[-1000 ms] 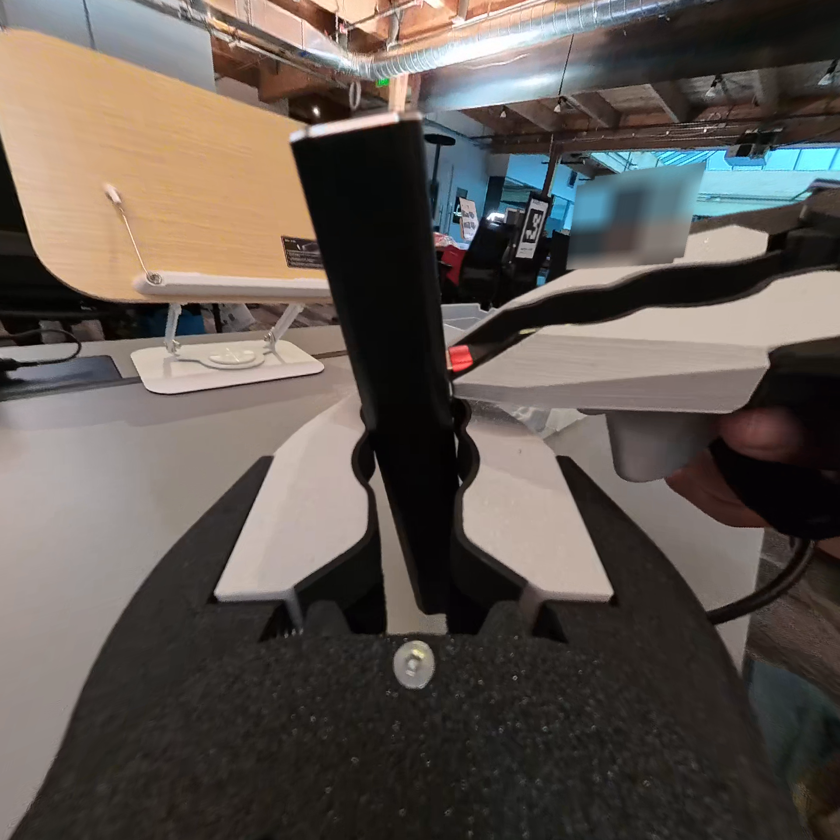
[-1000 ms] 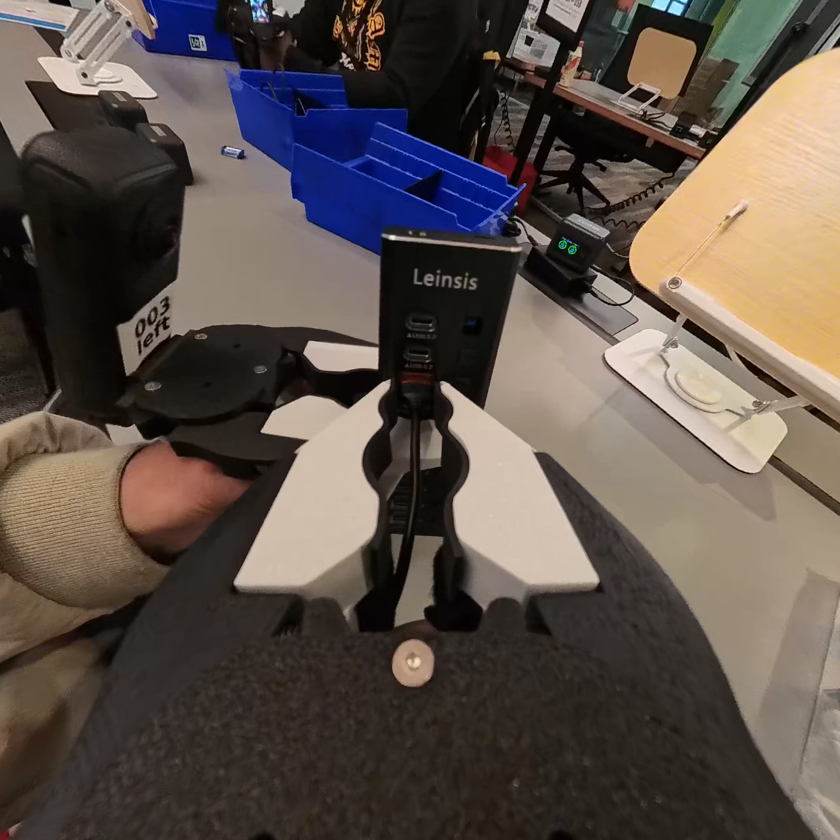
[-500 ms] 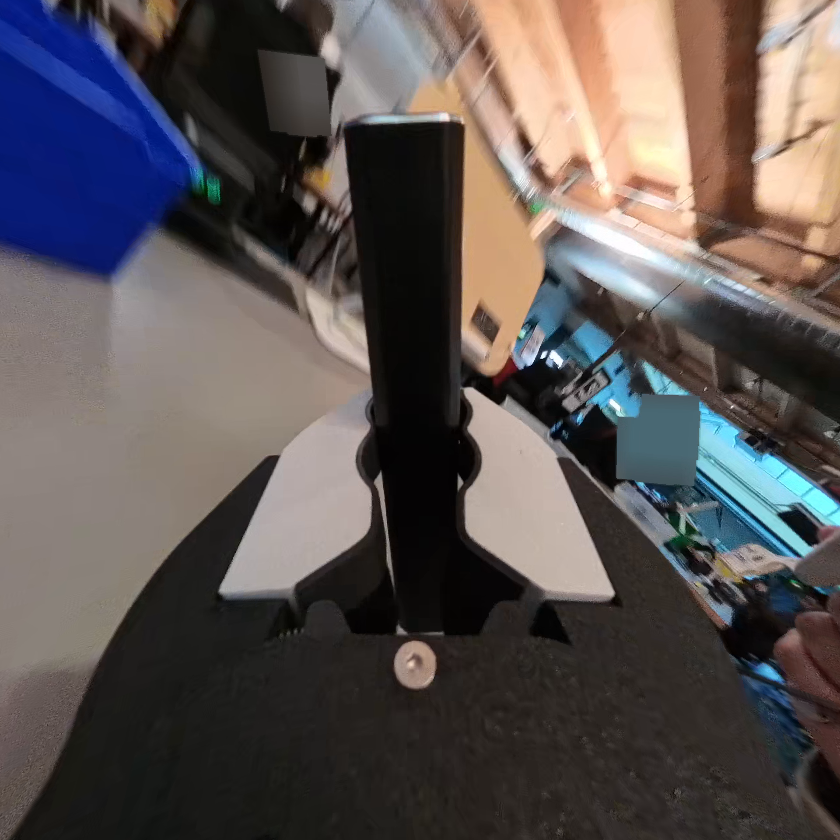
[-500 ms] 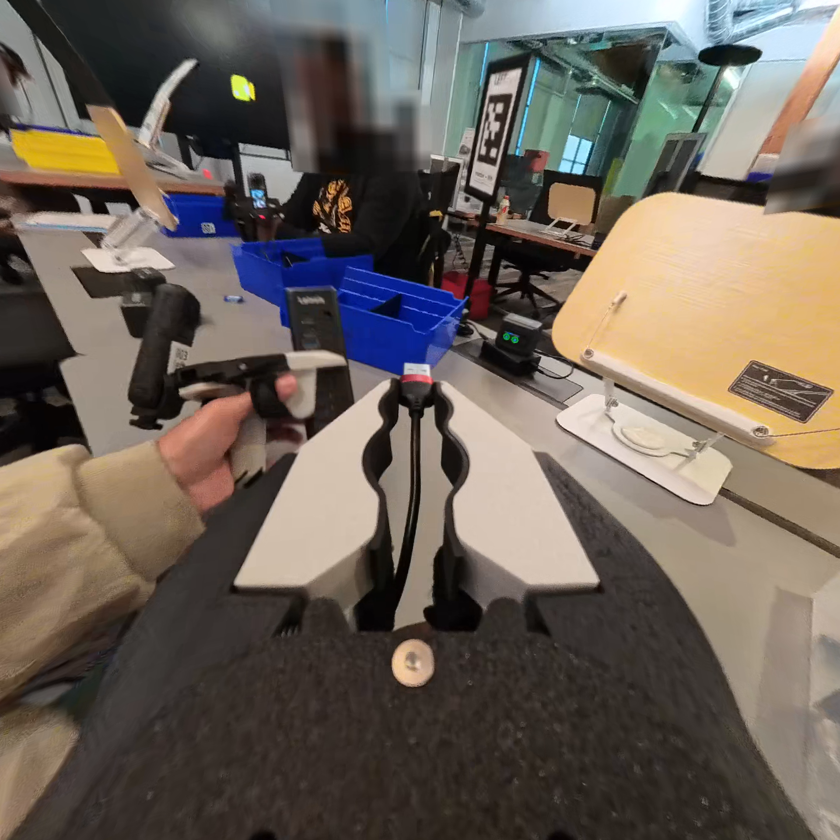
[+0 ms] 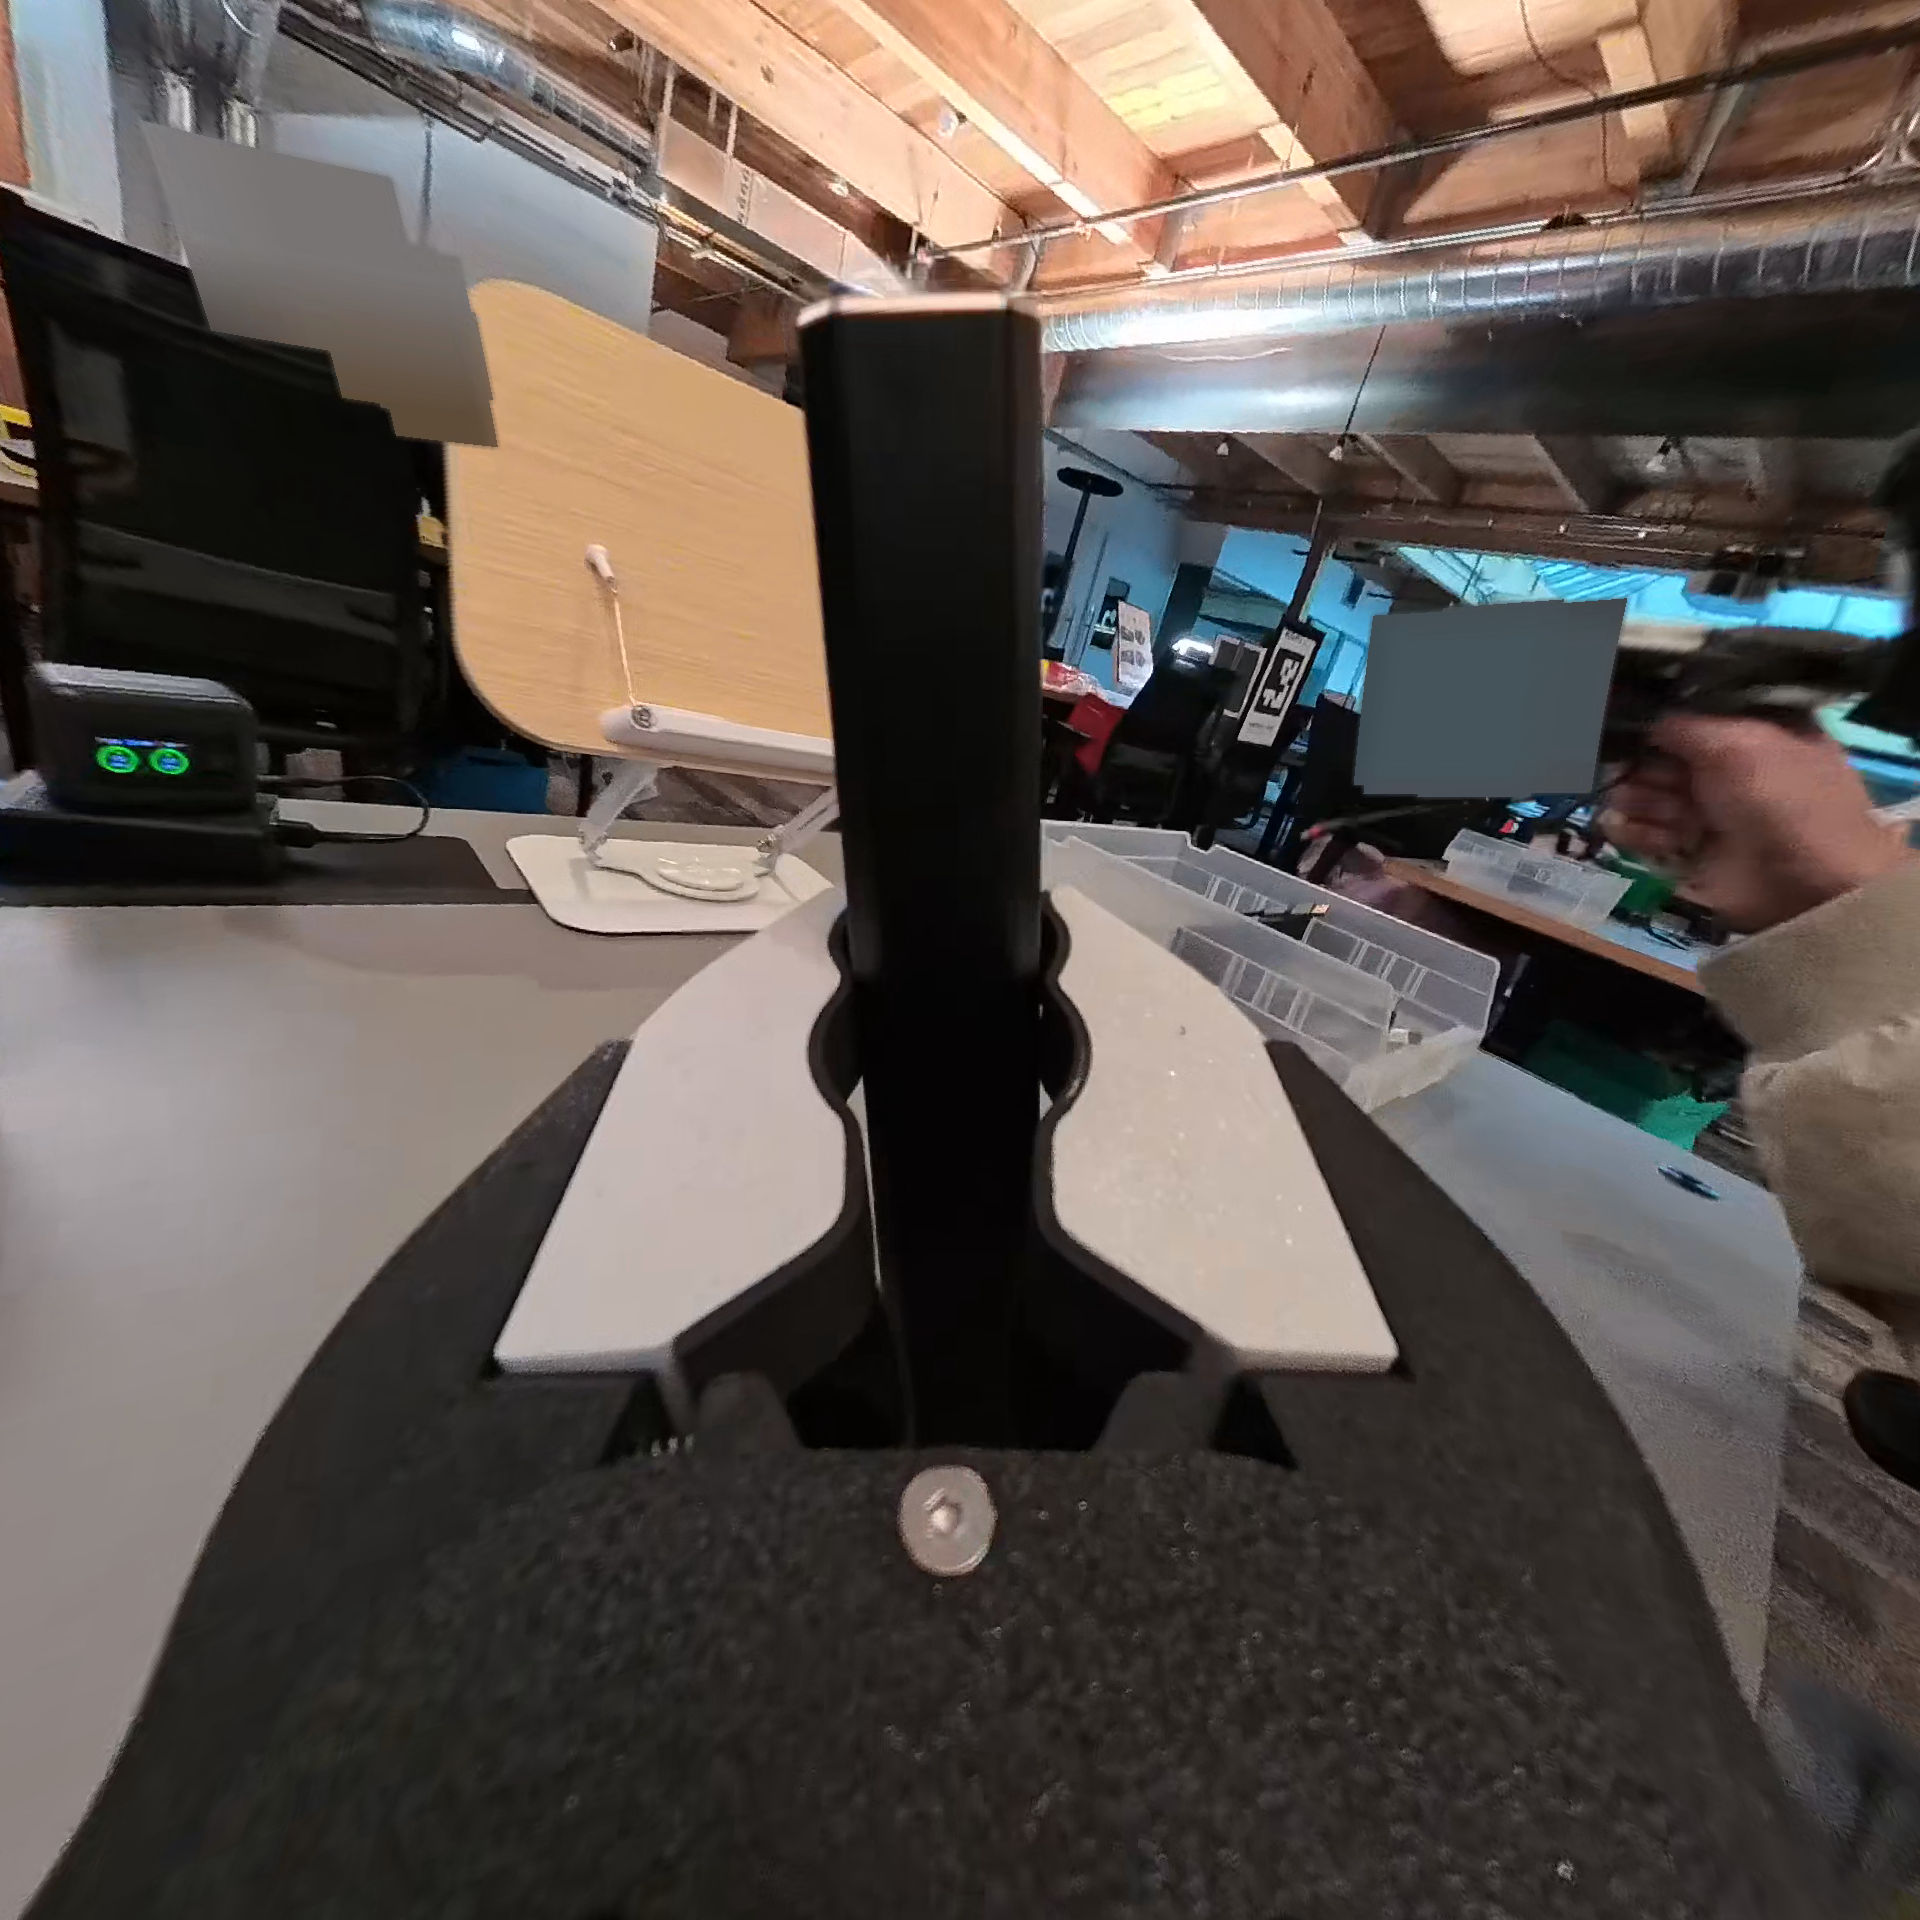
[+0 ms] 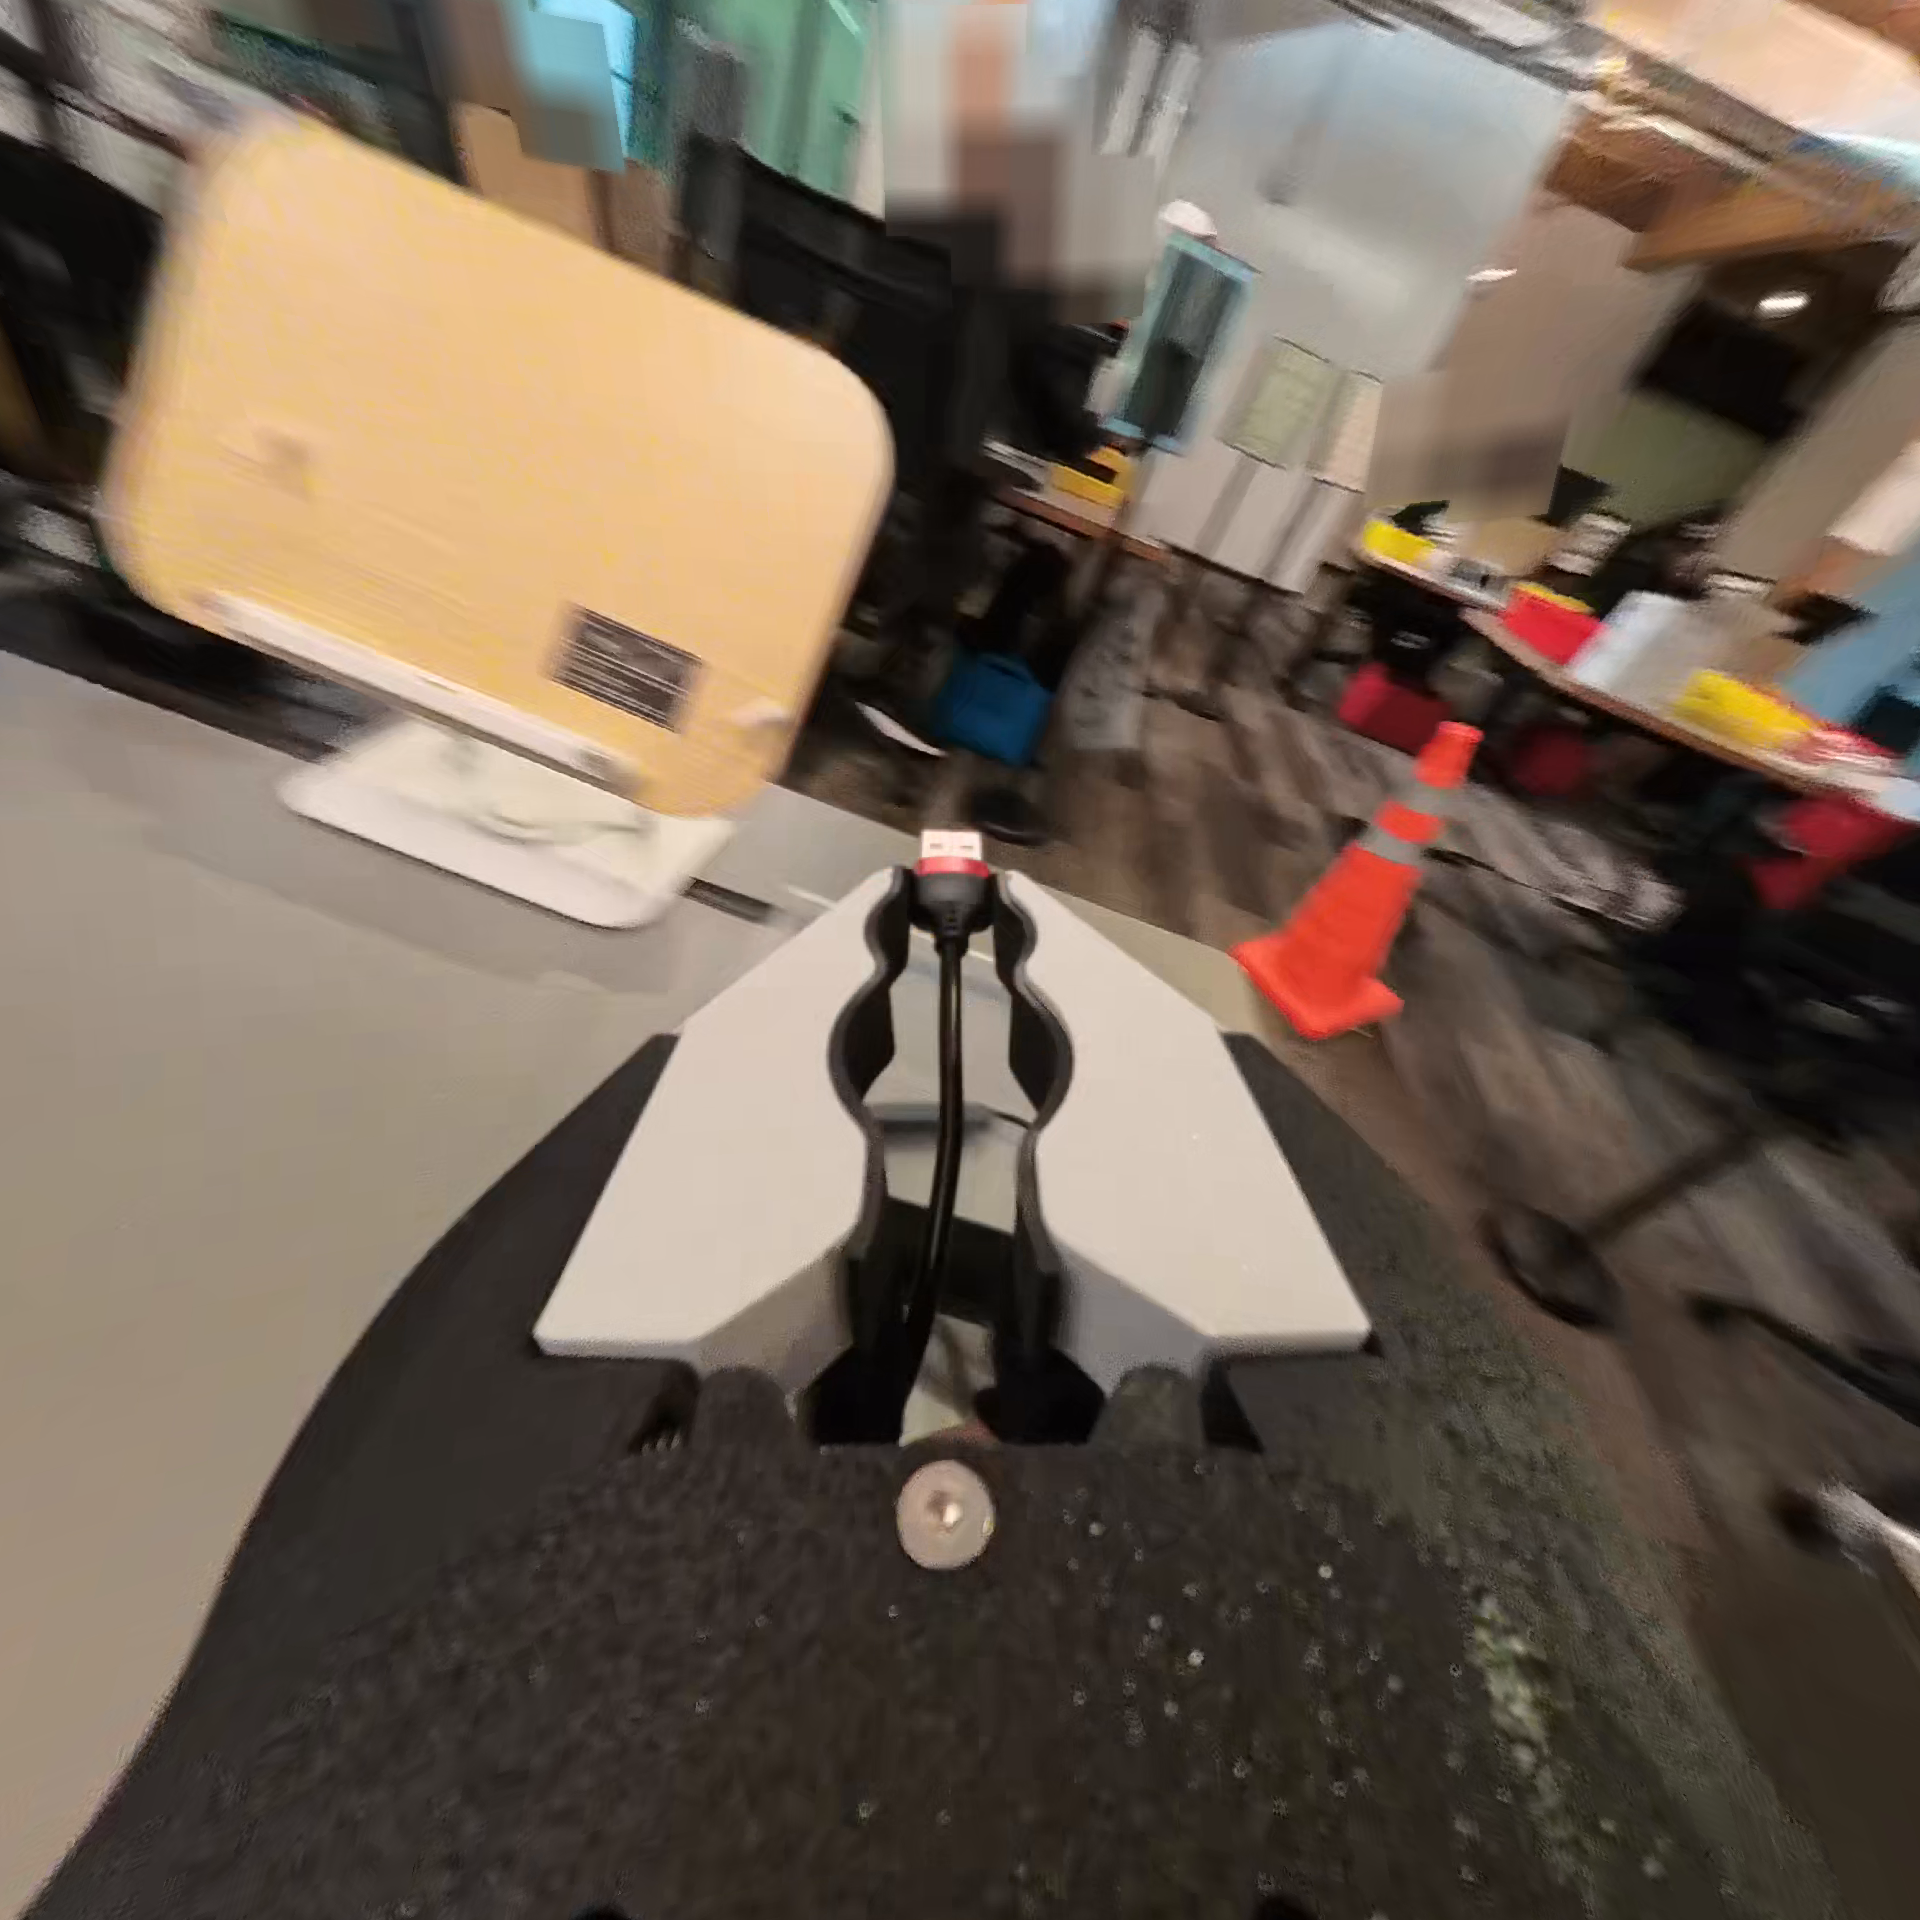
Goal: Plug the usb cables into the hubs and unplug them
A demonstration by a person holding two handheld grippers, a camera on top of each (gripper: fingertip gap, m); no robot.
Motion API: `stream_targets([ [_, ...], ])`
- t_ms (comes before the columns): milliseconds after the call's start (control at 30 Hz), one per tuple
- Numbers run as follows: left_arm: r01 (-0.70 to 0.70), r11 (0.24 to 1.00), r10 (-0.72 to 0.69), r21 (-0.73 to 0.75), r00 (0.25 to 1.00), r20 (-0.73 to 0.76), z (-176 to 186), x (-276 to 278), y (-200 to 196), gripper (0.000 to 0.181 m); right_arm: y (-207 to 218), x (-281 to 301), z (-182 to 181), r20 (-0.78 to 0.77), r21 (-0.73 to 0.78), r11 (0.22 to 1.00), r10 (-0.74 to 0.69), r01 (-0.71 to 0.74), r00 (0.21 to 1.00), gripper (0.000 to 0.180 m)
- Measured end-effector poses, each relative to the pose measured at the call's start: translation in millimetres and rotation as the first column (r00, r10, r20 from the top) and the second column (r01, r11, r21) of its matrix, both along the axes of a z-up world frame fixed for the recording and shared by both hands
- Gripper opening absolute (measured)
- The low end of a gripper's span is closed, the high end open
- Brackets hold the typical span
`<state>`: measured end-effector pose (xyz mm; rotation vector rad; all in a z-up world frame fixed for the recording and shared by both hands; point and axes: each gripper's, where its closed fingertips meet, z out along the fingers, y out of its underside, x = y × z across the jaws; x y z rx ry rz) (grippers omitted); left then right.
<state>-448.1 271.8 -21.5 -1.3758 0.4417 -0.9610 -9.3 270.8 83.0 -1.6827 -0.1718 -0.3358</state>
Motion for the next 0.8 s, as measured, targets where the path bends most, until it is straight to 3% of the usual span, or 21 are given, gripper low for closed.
stream_targets([
  [100, 0.029, 0.999, -0.029, -0.014, 1.000, -0.005, -3.9, 10.6, -2.3, 0.030, 11.6, 44.5, -68.4, 0.101, -0.129, 0.979, -0.142, 0.155, 0.985, 0.015],
  [167, 0.049, 0.999, -0.050, -0.018, 0.998, -0.029, -7.2, 18.0, -4.7, 0.030, 14.5, 52.6, -124.1, 0.077, -0.257, 0.944, -0.191, 0.205, 0.978, 0.015],
  [233, 0.064, 0.998, -0.065, -0.020, 0.997, -0.046, -9.5, 24.1, -7.6, 0.030, 20.6, 30.9, -186.2, -0.073, -0.450, 0.890, -0.122, 0.076, 0.990, 0.017],
  [333, 0.087, 0.996, -0.088, -0.026, 0.995, -0.036, -10.1, 31.5, -9.8, 0.030, 22.2, 10.0, -232.9, -0.166, -0.640, 0.768, -0.096, -0.033, 0.981, 0.055],
  [367, 0.093, 0.995, -0.094, -0.032, 0.995, -0.033, -10.8, 33.7, -9.6, 0.030, 22.5, 9.9, -234.9, -0.164, -0.659, 0.751, -0.100, -0.034, 0.981, 0.062],
  [433, 0.109, 0.993, -0.111, -0.042, 0.993, -0.034, -12.8, 37.4, -9.7, 0.030, 27.4, 10.3, -216.3, -0.180, -0.603, 0.797, -0.095, -0.034, 0.979, 0.062],
  [567, 0.121, 0.991, -0.123, -0.051, 0.992, -0.034, -14.6, 40.4, -10.8, 0.030, 31.8, 11.0, -137.0, -0.253, -0.333, 0.942, -0.058, -0.031, 0.966, 0.061],
  [633, 0.130, 0.990, -0.132, -0.061, 0.991, -0.030, -15.7, 42.2, -11.2, 0.030, 28.4, 5.6, -109.2, -0.271, -0.233, 0.971, -0.018, -0.047, 0.962, 0.060],
  [733, 0.141, 0.987, -0.144, -0.071, 0.989, -0.034, -17.9, 46.1, -11.8, 0.030, 29.3, -6.9, -127.8, -0.305, -0.302, 0.948, 0.004, -0.100, 0.952, 0.058],
  [800, 0.149, 0.986, -0.152, -0.070, 0.988, -0.038, -17.8, 48.6, -13.7, 0.030, 30.9, 2.6, -153.7, -0.264, -0.396, 0.917, -0.066, -0.046, 0.962, 0.058],
])
